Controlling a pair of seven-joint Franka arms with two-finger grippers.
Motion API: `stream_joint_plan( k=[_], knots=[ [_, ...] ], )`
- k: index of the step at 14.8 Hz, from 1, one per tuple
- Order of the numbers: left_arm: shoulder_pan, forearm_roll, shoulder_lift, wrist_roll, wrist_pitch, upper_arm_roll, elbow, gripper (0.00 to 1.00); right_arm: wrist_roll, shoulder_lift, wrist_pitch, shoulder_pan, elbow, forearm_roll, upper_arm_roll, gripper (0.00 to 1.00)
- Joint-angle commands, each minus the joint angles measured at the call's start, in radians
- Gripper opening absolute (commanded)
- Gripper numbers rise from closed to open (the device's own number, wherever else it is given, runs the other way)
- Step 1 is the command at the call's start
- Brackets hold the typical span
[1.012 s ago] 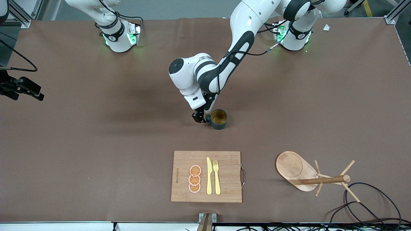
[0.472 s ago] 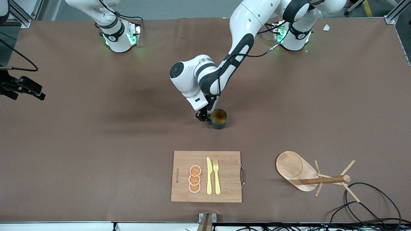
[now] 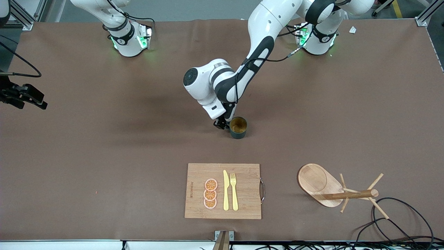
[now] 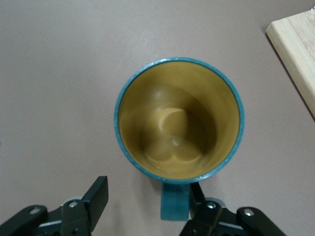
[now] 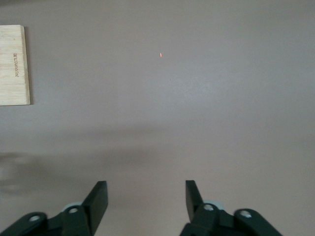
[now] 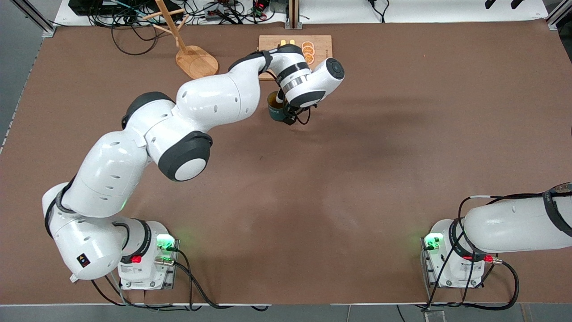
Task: Pass cup and hang on rack
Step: 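Grasp the mug rim with the left gripper and open the right gripper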
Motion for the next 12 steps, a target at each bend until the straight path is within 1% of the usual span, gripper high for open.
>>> stream_joint_plan(
  k=[1,2,3,4,5,6,7,8,12],
  knots=[
    [-0.008,-0.011,-0.006,0.031,-0.016,-0.002,0.011,0.67,-0.005,-0.029,0.005,0.007,-0.03,-0.018,0.0,0.44],
    [-0.008,-0.011,-0.006,0.038,-0.015,-0.003,0.011,0.64,-0.005,-0.029,0.004,0.007,-0.03,-0.018,0.0,0.42],
    [-0.008,-0.013,-0.005,0.042,-0.013,-0.003,0.011,0.62,-0.005,-0.029,0.004,0.007,-0.03,-0.018,0.0,0.44],
    [-0.011,-0.011,-0.002,0.039,-0.012,-0.003,0.011,0.59,-0.005,-0.029,0.004,0.007,-0.031,-0.018,0.0,0.51],
    [-0.017,-0.011,0.0,0.039,0.007,-0.003,0.012,0.57,-0.003,-0.029,0.004,0.007,-0.031,-0.018,0.0,0.61],
    [-0.017,-0.011,-0.002,0.04,0.027,-0.003,0.012,0.57,-0.002,-0.029,0.005,0.007,-0.03,-0.018,0.0,0.73],
    [-0.017,-0.013,0.0,0.039,0.036,-0.003,0.012,0.56,0.003,-0.028,0.007,0.009,-0.03,-0.018,0.0,0.9],
    [-0.017,-0.013,0.001,0.039,0.037,-0.003,0.011,0.55,0.009,-0.029,0.007,0.009,-0.031,-0.018,0.0,1.0],
    [-0.017,-0.011,0.003,0.042,0.037,-0.003,0.009,0.53,0.009,-0.028,0.008,0.007,-0.03,-0.018,0.0,1.0]
  ],
)
